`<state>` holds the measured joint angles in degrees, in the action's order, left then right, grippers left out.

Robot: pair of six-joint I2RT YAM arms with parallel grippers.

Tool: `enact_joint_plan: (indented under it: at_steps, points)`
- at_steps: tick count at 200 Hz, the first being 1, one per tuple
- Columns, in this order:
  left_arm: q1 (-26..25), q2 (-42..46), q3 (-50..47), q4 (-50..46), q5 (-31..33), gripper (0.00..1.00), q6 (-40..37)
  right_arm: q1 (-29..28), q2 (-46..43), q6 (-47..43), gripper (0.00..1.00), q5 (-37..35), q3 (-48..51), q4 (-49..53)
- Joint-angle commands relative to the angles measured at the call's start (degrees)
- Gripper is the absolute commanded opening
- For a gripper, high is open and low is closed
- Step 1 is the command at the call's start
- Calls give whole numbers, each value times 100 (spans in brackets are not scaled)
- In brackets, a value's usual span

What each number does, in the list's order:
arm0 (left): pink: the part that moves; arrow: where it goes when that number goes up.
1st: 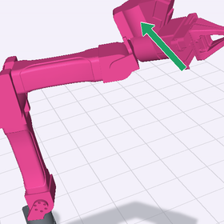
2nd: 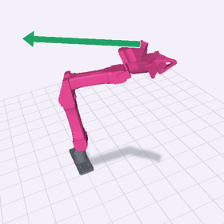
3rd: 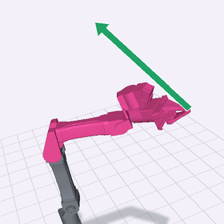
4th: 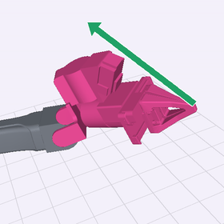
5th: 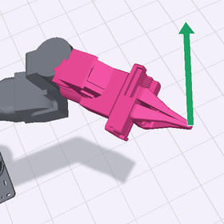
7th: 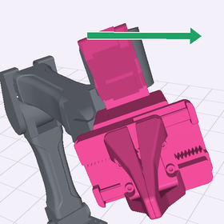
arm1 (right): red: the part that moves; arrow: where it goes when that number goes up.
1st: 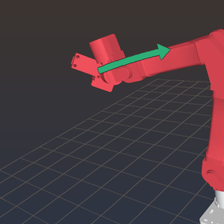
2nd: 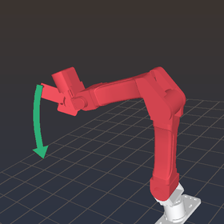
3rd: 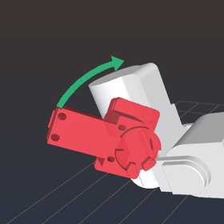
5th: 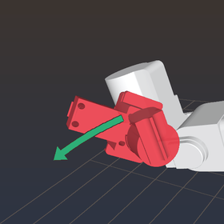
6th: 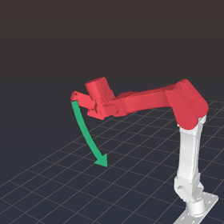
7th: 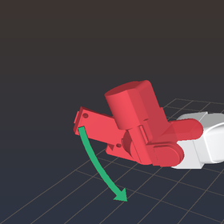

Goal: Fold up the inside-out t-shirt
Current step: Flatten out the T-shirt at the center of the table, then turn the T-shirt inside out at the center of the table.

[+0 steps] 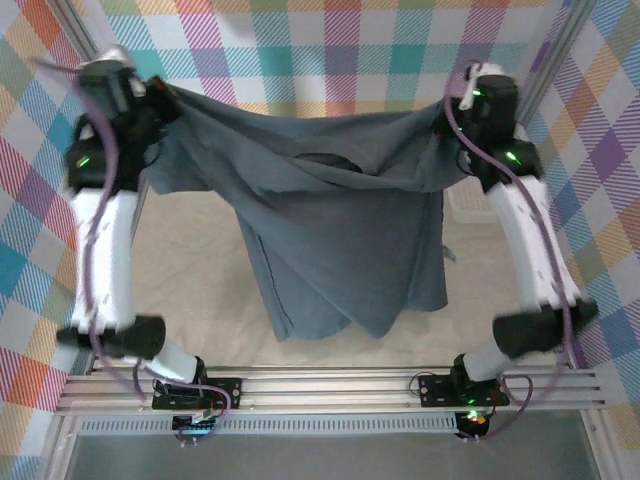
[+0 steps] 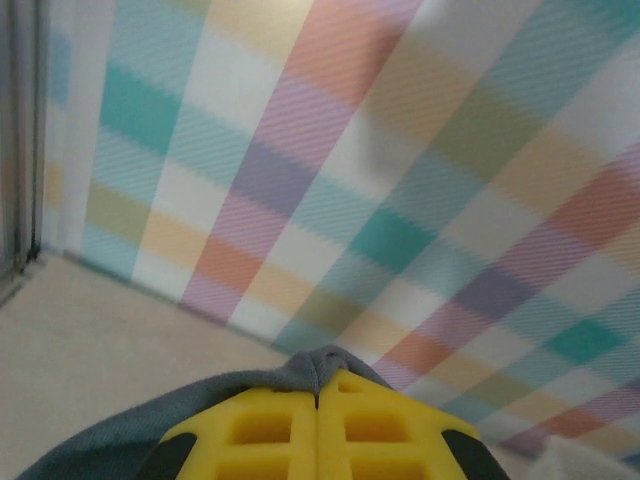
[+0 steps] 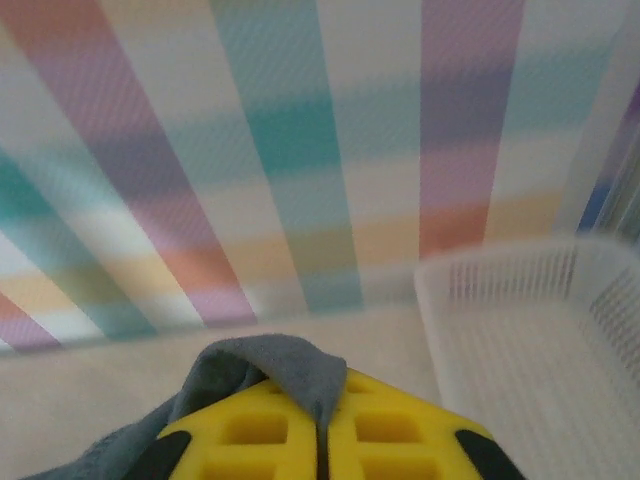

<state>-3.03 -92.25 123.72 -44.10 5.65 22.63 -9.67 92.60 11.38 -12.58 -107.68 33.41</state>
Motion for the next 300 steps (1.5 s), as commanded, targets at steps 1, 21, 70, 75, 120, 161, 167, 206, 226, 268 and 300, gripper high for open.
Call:
enact_joint_plan:
  at_steps: [1, 21, 70, 75, 120, 161, 167, 206, 226, 268, 300]
  points:
    - [175, -827, -209, 676, -5, 32, -96, 298, 1108, 479, 52, 1145, -794, 886]
    - [263, -1239, 85, 573, -496, 65, -129, 397, 1988, 418, 65, 1429, -2245, 2238]
    - [217, 80, -1696, 984, -2485, 78, 29, 440, 479, 505, 72, 2372, -11, 2287]
    - [117, 324, -2045, 1102, -2668, 79, 48, 440, 191, 689, 72, 2374, 445, 2131]
    - [-2454, 1764, -4421, 997, -2367, 83, -934, 571, -3038, 3120, 88, 1670, 5078, 1433]
    - [-4295, 2349, -6014, 2016, -1554, 88, -538, 1598, -4071, 3323, 94, 2330, 6867, 2196]
    - [-4474, 2404, -6139, 2152, -1461, 89, -475, 1600, -4125, 3270, 93, 2525, 7055, 2138]
    - [-4859, 2365, -6415, 2277, -1224, 94, -361, 1396, -3831, 3219, 78, 3824, 8174, 1376]
    - [-4862, 2284, -6377, 2085, -1160, 95, -474, 1143, -3369, 3183, 78, 4064, 8329, 1116]
    - [-4859, 2203, -6384, 2159, -1035, 95, -434, 651, -2625, 3110, 74, 4012, 7967, 933]
    - [-4860, 2218, -6551, 2409, -962, 95, -240, 467, -2660, 3189, 37, 4028, 7622, 862]
